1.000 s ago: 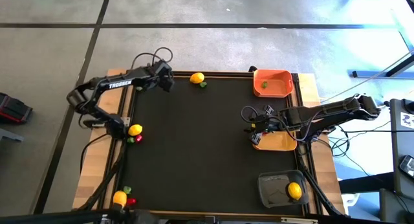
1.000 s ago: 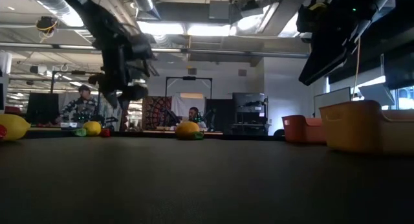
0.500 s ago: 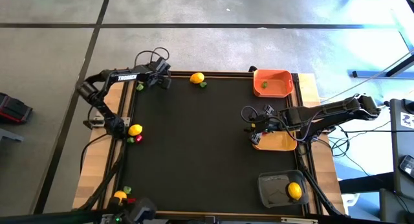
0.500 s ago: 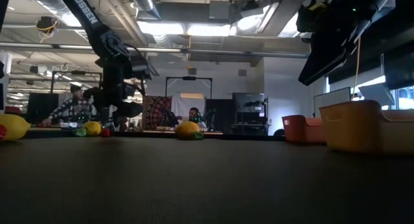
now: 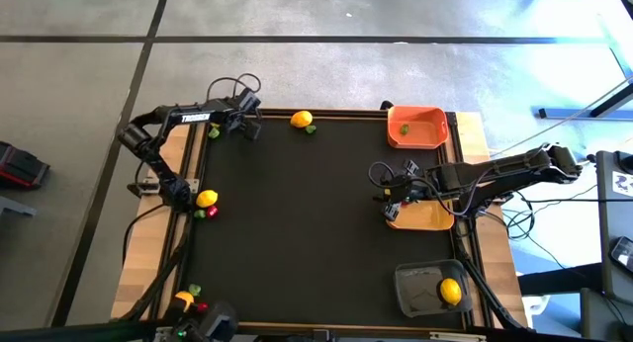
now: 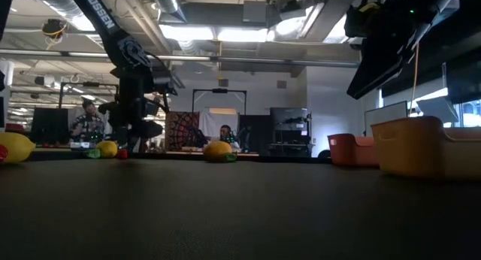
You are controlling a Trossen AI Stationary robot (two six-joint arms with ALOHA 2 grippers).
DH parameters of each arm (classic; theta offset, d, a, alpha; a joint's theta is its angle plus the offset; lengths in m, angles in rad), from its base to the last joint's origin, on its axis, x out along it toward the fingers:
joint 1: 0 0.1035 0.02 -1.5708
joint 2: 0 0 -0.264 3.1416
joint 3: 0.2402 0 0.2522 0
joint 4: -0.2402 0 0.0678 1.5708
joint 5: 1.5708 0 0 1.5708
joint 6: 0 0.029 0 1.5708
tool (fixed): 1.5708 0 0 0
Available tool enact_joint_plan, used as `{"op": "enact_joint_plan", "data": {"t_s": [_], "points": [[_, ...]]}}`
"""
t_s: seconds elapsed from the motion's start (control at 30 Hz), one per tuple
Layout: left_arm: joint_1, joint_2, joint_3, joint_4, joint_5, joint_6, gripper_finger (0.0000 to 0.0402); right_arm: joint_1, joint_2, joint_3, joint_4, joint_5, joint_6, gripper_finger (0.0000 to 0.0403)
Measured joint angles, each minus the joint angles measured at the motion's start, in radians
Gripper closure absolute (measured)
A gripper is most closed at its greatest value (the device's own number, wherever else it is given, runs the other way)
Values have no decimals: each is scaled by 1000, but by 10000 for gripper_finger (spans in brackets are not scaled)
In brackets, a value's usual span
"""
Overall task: Sort produce into baskets
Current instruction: Put the top red chili pepper into the yellow bin
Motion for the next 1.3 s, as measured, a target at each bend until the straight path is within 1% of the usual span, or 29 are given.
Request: {"op": "enact_joint_plan", "data": {"t_s": [0.17, 0.33, 0.43, 0.6, 0.7, 0.9, 1.1, 1.3], "points": [[5, 17, 19, -31, 15, 40, 273, 0, 0, 0, 2, 0, -7, 230], [8, 61, 49, -32, 10, 77, 275, 0, 0, 0, 2, 0, -7, 230], [27, 95, 73, -45, 9, 97, 275, 0, 0, 0, 2, -1, -7, 230], [63, 133, 122, -114, 5, 90, 275, 0, 0, 0, 0, -3, -7, 230], [71, 138, 127, -151, 7, 108, 275, 0, 0, 0, 0, -2, -8, 230], [79, 139, 129, -165, 9, 157, 275, 0, 0, 0, 2, 15, -15, 230], [89, 139, 129, -211, 16, 257, 275, 0, 0, 0, 2, 14, -15, 230], [89, 140, 129, -214, 15, 264, 275, 0, 0, 0, 3, 14, -15, 230]]}}
